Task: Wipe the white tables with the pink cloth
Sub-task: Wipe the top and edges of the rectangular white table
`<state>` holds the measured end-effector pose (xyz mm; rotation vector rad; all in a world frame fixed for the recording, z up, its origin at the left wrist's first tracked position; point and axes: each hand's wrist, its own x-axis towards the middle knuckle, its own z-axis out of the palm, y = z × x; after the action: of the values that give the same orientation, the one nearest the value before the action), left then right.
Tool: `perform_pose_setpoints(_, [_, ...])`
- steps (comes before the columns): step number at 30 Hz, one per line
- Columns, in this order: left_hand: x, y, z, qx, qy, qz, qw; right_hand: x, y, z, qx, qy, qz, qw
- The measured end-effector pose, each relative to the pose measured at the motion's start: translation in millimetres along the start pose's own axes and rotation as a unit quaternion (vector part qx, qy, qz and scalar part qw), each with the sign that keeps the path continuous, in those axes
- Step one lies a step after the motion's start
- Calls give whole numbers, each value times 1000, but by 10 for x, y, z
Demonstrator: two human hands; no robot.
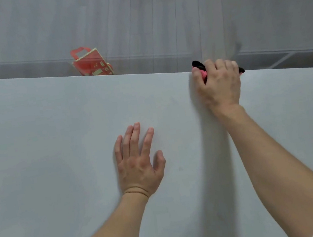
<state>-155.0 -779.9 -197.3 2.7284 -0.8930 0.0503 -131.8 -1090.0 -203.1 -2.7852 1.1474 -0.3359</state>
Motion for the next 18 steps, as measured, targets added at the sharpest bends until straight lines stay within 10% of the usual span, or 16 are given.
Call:
perform_pose_setpoints(8, [-14,-42,-2,-27,8,16,999,-184,-2221,108,39,-147,-144,978])
perform_pose_setpoints(18, [-13,-32,-9,4,-6,-4,1000,47,242,-211,-38,-38,51,997])
